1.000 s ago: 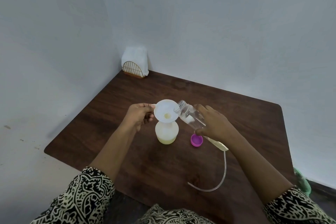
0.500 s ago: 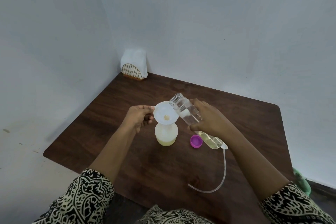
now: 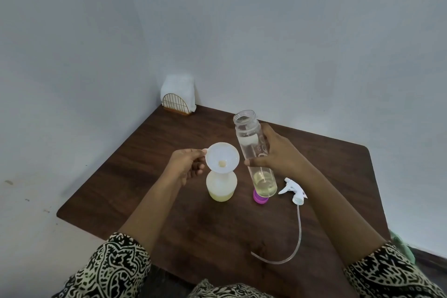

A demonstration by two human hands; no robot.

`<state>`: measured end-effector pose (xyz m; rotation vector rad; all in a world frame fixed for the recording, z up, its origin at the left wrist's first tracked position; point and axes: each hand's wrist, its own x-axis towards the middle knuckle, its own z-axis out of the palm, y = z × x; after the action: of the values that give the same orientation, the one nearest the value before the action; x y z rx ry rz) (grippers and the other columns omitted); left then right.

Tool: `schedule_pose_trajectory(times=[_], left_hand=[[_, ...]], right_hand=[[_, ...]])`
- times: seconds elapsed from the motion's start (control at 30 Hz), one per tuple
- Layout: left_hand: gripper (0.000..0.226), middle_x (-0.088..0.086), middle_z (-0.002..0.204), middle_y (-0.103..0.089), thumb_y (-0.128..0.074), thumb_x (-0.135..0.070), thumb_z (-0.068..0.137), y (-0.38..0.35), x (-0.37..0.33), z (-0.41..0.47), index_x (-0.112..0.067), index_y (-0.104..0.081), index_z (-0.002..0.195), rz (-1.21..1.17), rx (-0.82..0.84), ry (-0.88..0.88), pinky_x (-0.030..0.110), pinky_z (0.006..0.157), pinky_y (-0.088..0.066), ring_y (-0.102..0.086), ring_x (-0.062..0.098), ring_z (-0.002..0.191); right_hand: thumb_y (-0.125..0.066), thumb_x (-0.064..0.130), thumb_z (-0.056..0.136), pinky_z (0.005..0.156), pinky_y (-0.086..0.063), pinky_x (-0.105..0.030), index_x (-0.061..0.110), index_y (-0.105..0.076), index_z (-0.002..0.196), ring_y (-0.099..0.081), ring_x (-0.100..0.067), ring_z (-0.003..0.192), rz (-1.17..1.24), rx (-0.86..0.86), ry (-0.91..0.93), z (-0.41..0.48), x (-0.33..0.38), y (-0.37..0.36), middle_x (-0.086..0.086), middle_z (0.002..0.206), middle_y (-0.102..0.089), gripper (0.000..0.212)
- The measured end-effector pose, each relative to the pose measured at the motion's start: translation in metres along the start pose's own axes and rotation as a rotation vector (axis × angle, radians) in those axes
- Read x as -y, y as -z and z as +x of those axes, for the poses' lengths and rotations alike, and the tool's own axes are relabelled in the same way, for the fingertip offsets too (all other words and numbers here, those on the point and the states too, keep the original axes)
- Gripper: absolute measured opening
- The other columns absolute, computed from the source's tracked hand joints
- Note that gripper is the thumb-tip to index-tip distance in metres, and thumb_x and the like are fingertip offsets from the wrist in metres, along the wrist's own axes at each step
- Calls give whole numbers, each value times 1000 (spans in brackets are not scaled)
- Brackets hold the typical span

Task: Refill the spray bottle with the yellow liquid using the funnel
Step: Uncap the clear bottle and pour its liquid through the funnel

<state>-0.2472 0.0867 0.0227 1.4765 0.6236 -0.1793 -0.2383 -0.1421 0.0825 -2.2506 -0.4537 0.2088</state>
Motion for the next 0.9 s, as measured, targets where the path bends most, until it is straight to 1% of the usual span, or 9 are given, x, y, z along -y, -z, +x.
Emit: schedule_pose_trajectory(times=[0.1, 0.23, 0.43, 0.53, 0.6, 0.67, 0.73, 0.8, 0.9], left_hand=[[12, 6, 69, -60, -65, -15, 90, 0, -2, -4, -3, -68, 91, 9, 2, 8, 22, 45, -47, -52, 12, 52], [13, 7, 75, -61, -63, -15, 91, 0, -3, -8, -4, -67, 97, 16, 15, 7, 22, 44, -46, -52, 12, 53], [15, 5, 80, -65, -64, -21, 91, 2, -2, -11, -9, -68, 99, 53, 11, -21, 23, 47, -44, -54, 12, 55], [20, 3, 87, -66, -63, -31, 91, 1, -1, -14, -13, -66, 101, 87, -35, -57, 23, 51, -45, -58, 13, 65], [28, -2, 100, -63, -63, -37, 90, -1, -1, -19, -19, -60, 111, 151, -142, -186, 23, 59, -46, -60, 14, 84], [39, -7, 111, -58, -66, -39, 87, -1, -7, -27, -29, -52, 122, 188, -176, -426, 20, 69, -45, -58, 11, 101], [54, -12, 117, -54, -71, -37, 82, -4, -20, -39, -38, -44, 129, 223, -73, -628, 14, 78, -42, -54, 3, 109], [74, -20, 123, -51, -77, -36, 77, -10, -36, -51, -43, -34, 137, 299, 54, -747, 9, 83, -40, -49, -5, 114], [91, -20, 125, -55, -81, -28, 75, -21, -53, -58, -40, -25, 145, 307, 159, -821, 16, 93, -45, -54, -3, 116]], right_hand=[[-82, 24, 69, 81, -47, -20, 26, -43, 119, -60, 0, 96, 106, -22, -12, 2, 3, 3, 15, 107, -62, 63], [-81, 22, 70, 79, -46, -23, 24, -43, 117, -62, -3, 95, 152, -62, 2, 7, 8, 9, 11, 107, -63, 61], [-84, 39, 64, 89, -52, -35, 27, -44, 118, -63, -12, 102, 212, -166, 49, 15, 21, 25, 9, 113, -62, 68], [-83, 37, 66, 83, -52, -27, 27, -45, 120, -62, -9, 99, 244, -208, 69, 18, 34, 29, 10, 112, -61, 67], [-82, 37, 68, 76, -48, -19, 27, -45, 120, -61, -4, 96, 241, -221, 77, 20, 42, 29, 11, 110, -61, 65], [-82, 37, 68, 72, -45, -14, 28, -45, 118, -60, 1, 93, 229, -224, 83, 22, 51, 28, 16, 106, -60, 63], [-82, 37, 68, 70, -45, -12, 29, -45, 114, -59, 4, 91, 213, -215, 93, 24, 58, 24, 21, 101, -59, 60], [-83, 36, 67, 73, -49, -17, 30, -47, 112, -61, 2, 89, 221, -214, 107, 27, 66, 20, 21, 100, -61, 59], [-85, 35, 65, 73, -53, -20, 31, -49, 110, -64, 2, 84, 268, -207, 130, 30, 78, 11, 17, 98, -65, 58]])
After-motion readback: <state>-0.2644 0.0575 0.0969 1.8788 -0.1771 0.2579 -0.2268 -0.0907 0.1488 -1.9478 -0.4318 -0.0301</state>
